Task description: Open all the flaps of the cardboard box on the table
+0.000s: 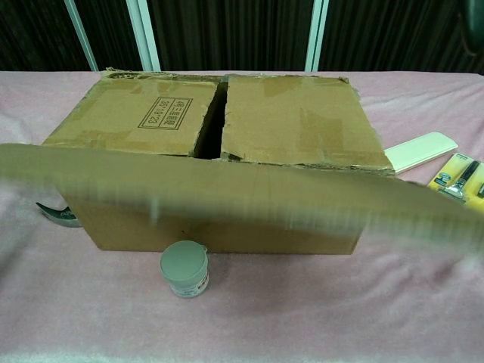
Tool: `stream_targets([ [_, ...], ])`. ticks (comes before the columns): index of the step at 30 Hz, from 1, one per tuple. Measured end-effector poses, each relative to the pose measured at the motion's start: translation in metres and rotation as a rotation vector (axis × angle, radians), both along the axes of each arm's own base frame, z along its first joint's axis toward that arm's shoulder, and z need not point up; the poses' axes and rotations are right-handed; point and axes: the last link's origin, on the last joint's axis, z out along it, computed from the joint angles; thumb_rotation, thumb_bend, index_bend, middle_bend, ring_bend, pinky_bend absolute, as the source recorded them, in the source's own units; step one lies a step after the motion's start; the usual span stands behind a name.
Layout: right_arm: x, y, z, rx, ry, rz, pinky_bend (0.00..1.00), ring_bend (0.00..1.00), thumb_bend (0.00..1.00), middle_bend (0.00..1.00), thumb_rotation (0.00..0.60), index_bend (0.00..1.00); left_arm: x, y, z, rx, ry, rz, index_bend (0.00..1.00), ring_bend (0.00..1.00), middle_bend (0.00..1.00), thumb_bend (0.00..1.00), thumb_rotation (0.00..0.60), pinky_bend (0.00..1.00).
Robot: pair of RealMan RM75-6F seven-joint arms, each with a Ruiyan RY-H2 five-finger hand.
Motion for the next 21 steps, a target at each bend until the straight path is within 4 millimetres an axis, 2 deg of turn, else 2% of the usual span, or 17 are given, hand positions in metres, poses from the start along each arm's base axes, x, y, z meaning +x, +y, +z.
stream_targets([
  [5, -0.003, 0.0, 0.003, -0.015, 0.0, -0.017, 0.46, 0.61, 0.31, 0.49, 0.576, 0.2, 0.0, 0.0, 0.0, 0.002, -0.002, -0.005, 0.0, 0.0, 0.0, 0.2, 0.6, 0.0],
  [12, -0.007, -0.015, 0.007, -0.073, 0.03, -0.062, 0.44, 0.58, 0.31, 0.45, 0.6, 0.2, 0.002, 0.001, 0.002, 0.001, 0.013, -0.018, 0.0, 0.0, 0.0, 0.2, 0.6, 0.0],
  [16, -0.012, -0.028, 0.011, -0.156, 0.093, -0.103, 0.34, 0.38, 0.31, 0.3, 0.6, 0.16, 0.009, 0.005, 0.005, -0.013, 0.052, -0.058, 0.0, 0.0, 0.0, 0.2, 0.6, 0.0],
  [18, -0.015, -0.033, 0.013, -0.203, 0.132, -0.125, 0.28, 0.22, 0.31, 0.19, 0.6, 0.11, 0.015, 0.009, 0.007, -0.036, 0.076, -0.088, 0.0, 0.0, 0.0, 0.21, 0.6, 0.0],
  [21, -0.021, -0.041, 0.016, -0.292, 0.21, -0.168, 0.25, 0.13, 0.31, 0.11, 0.6, 0.07, 0.025, 0.018, 0.009, -0.085, 0.105, -0.116, 0.0, 0.0, 0.0, 0.22, 0.6, 0.0],
])
